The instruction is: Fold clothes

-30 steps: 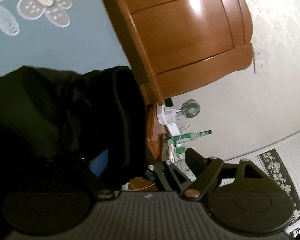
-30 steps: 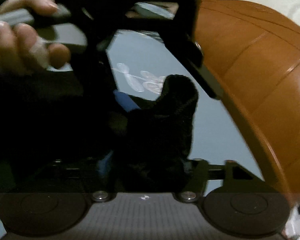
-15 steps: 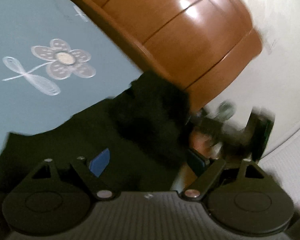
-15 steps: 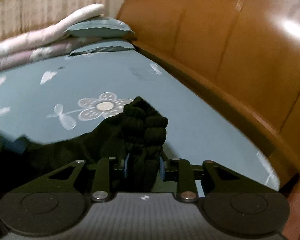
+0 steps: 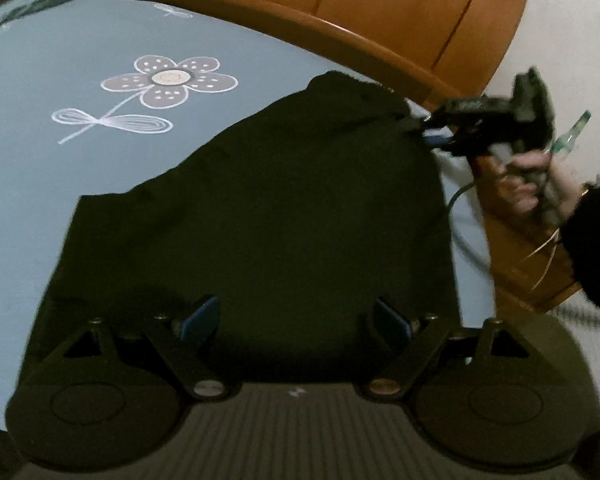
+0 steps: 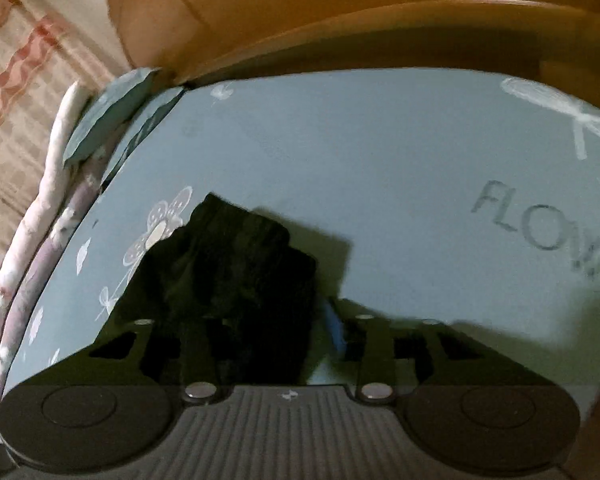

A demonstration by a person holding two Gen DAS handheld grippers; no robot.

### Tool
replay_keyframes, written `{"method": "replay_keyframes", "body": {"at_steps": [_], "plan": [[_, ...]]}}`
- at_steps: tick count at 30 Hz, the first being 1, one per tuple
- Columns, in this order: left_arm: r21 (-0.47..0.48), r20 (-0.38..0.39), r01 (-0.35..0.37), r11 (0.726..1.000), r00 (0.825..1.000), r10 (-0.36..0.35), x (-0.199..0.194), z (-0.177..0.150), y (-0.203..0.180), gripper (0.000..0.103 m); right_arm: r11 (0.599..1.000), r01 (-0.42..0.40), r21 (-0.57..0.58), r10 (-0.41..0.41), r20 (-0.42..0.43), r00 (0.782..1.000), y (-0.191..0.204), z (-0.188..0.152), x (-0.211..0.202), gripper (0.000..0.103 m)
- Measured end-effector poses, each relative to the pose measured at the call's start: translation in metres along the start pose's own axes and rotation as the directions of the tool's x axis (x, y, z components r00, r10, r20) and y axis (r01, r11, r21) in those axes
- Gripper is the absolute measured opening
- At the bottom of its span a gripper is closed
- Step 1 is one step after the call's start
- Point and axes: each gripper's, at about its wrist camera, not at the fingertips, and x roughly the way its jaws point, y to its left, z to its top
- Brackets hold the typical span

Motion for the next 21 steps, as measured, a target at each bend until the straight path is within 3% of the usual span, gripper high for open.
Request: {"method": "replay_keyframes", "body": {"at_steps": [4,8,11,13,15,17,18,19,21], "plan": [[0.036,0.049,-0.009,0.999,0.999,0.007,-0.005,0.008,0.003,0.085,0.995,0.002,-0.103,0.006,0.079,0.997,0.029,0.0,-0.028,0.052],[-0.023,0.047,-0.022,0.999,0.999,0.023,0.001,0.013,0.021,0.085,0.965,-0.028,-0.26,0.062,0.121,0.991,0.077,0.002,-0.036,0.052],[-0.084,0.047,-0.019,0.996,0.999,0.023,0.001,0.009,0.036,0.085,0.937,-0.131,-0.324,0.155,0.05,0.987,0.102,0.004,-0.025,0.052],[-0.112,0.064,-0.007,0.994,0.998,0.014,-0.005,0.006,0.043,0.085,0.916,-0.17,-0.363,0.171,-0.029,0.985,0.118,0.0,-0.004,0.051],[-0.137,0.072,-0.004,0.991,0.997,0.014,-0.01,0.003,0.049,0.085,0.898,-0.164,-0.409,0.136,-0.096,0.986,0.129,-0.008,0.026,0.05],[-0.136,0.072,-0.004,0.991,0.997,0.014,-0.013,0.0,0.05,0.085,0.883,-0.1,-0.458,0.052,-0.116,0.992,0.132,-0.014,0.056,0.049],[-0.135,0.071,-0.004,0.991,0.997,0.013,-0.014,-0.001,0.051,0.085,0.875,-0.053,-0.481,0.005,-0.101,0.995,0.13,-0.014,0.07,0.034],[-0.135,0.071,-0.003,0.991,0.997,0.013,-0.015,-0.003,0.051,0.085,0.88,-0.036,-0.473,-0.011,-0.095,0.995,0.124,-0.01,0.079,0.013],[-0.134,0.07,-0.003,0.991,0.997,0.012,-0.018,-0.006,0.053,0.085,0.924,-0.057,-0.377,0.022,-0.098,0.995,0.105,0.005,0.086,0.0]]}}
